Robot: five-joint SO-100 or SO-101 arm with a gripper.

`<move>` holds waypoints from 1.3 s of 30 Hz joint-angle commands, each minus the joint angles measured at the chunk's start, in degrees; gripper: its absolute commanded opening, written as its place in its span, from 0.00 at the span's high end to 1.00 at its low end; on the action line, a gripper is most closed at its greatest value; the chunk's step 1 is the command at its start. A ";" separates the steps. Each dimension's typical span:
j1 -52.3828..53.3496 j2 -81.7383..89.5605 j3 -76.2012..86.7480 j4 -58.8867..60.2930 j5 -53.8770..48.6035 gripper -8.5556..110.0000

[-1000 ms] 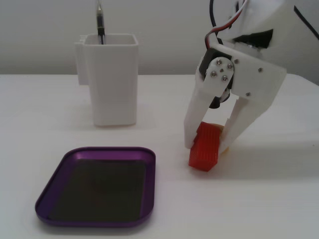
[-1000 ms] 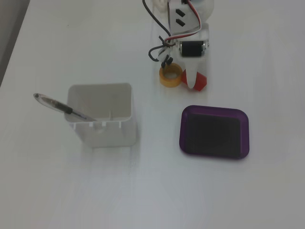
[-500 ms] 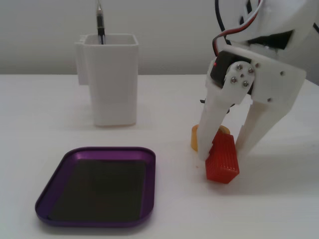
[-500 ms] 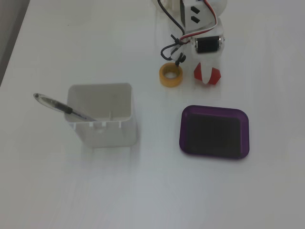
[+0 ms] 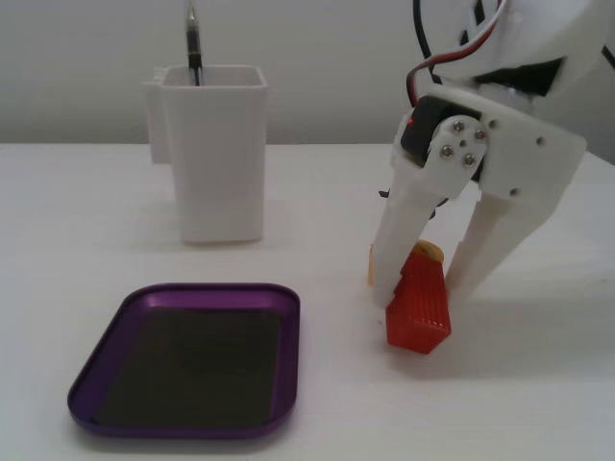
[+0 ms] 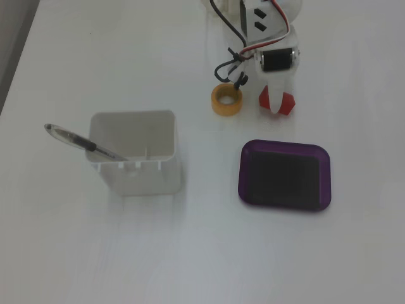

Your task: Remove the cube from the box.

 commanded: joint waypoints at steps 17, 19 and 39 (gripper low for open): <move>0.09 10.20 -4.22 11.25 -0.35 0.74; -0.26 15.56 -4.22 13.10 -0.79 0.74; 5.71 80.07 40.61 13.45 -4.75 0.75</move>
